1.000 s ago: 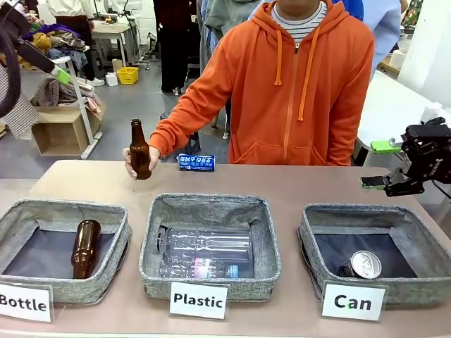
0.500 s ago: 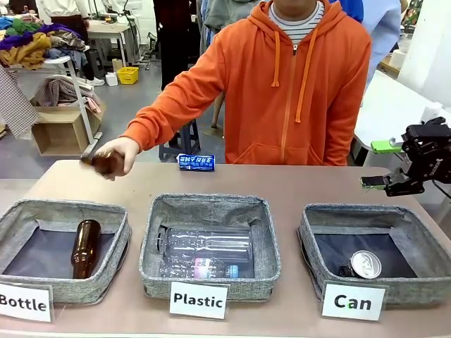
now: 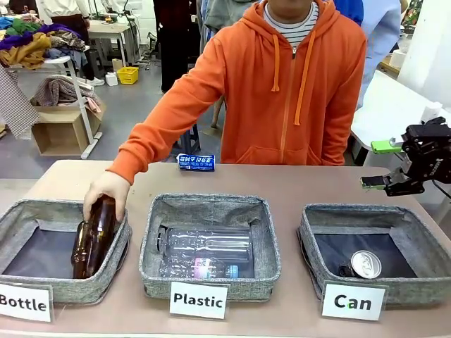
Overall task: Sort the can waste into the basket.
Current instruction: Pick up the can waste from the table and place it in the right Fabric basket.
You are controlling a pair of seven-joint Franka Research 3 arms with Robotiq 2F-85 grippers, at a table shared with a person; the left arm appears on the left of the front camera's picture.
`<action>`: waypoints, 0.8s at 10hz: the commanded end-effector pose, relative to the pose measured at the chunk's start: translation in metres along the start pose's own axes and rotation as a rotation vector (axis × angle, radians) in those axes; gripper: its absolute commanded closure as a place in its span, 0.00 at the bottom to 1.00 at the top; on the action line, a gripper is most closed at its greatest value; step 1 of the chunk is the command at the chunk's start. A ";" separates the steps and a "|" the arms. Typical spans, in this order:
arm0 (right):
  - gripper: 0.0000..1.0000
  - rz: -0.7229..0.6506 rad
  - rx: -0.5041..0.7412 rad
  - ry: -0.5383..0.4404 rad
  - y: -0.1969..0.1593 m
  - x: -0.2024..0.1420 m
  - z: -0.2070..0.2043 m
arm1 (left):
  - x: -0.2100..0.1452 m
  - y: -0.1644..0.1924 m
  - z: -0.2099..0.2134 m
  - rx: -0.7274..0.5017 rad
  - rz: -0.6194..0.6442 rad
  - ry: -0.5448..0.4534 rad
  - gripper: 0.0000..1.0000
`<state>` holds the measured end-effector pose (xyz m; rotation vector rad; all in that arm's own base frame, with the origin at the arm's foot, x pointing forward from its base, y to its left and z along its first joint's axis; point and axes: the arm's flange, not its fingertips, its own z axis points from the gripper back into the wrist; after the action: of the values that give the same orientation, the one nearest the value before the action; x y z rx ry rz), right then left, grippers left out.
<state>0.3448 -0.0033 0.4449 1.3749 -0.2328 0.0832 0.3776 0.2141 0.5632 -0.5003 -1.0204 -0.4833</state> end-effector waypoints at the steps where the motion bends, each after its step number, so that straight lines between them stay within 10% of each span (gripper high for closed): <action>1: 0.00 -0.010 0.016 -0.006 0.005 0.001 -0.002 | 0.012 0.002 -0.005 -0.004 -0.031 -0.002 0.00; 8: 0.00 -0.010 0.016 -0.006 0.005 0.001 -0.002 | 0.098 -0.021 -0.080 -0.019 -0.155 0.286 0.00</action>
<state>0.3447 -0.0031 0.4450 1.3747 -0.2327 0.0836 0.4722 0.1241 0.6136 -0.3614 -0.7824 -0.6906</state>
